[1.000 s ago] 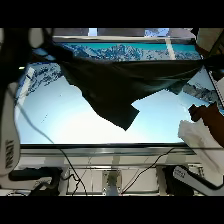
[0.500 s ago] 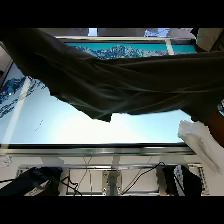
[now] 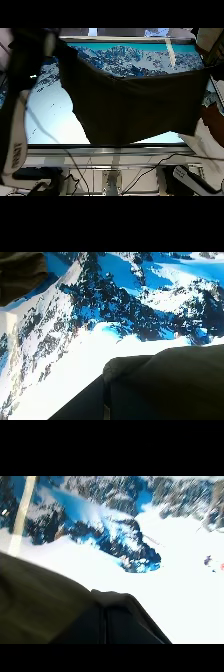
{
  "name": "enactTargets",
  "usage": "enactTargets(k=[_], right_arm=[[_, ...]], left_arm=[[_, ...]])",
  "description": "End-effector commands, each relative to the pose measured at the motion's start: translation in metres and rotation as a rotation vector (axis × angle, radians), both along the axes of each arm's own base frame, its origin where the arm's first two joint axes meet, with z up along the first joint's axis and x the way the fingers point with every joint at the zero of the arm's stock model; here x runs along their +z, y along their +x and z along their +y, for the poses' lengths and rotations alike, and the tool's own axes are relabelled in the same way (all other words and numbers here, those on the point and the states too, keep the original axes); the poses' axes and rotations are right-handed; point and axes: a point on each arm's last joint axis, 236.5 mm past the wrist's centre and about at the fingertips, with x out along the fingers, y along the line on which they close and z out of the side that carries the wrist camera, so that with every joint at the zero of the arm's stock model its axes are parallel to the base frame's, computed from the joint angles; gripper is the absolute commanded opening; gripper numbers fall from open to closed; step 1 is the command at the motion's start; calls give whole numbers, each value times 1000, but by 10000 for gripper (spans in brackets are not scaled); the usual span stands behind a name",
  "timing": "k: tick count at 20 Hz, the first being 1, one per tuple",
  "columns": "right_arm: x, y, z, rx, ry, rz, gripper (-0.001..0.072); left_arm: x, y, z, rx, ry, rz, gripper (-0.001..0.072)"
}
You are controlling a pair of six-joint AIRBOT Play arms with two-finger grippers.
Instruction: Fold the shirts.
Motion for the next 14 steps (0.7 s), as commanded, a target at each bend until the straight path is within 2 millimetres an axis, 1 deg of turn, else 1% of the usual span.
enactTargets(k=[1,2,3,4,5,6,7,8,9,10,11,12,13,14], right_arm=[[-137,63,23,92,25,274,19],[-167,87,27,77,4,283,20],[-190,115,31,45,8,262,19],[-204,141,30,-4,20,227,20],[-210,169,24,-64,30,168,21],[-206,195,15,-135,32,94,23],[-194,216,3,-206,31,14,25],[-175,233,-12,-271,20,-80,64],[-157,243,-21,-302,5,-143,276],[-145,248,-26,-305,-14,-178,420],[-138,247,-31,-288,-52,-183,420],[-138,242,-37,-265,-101,-162,420],[-145,233,-41,-246,-138,-112,420],[-157,221,-51,-243,-167,-38,419]], left_arm=[[-106,72,-2,37,66,86,9],[-127,88,10,58,72,98,9],[-140,102,23,84,67,95,9],[-148,116,40,117,51,75,9],[-149,126,54,156,12,42,12],[-144,134,65,185,-28,5,13],[-138,140,73,194,-59,-25,26],[-130,145,76,190,-80,-54,95],[-119,150,74,171,-101,-89,314],[-109,153,68,150,-131,-122,489],[-97,154,61,132,-166,-151,597],[-88,152,58,126,-190,-164,605],[-83,147,60,136,-195,-157,605],[-85,136,67,166,-186,-116,603]])
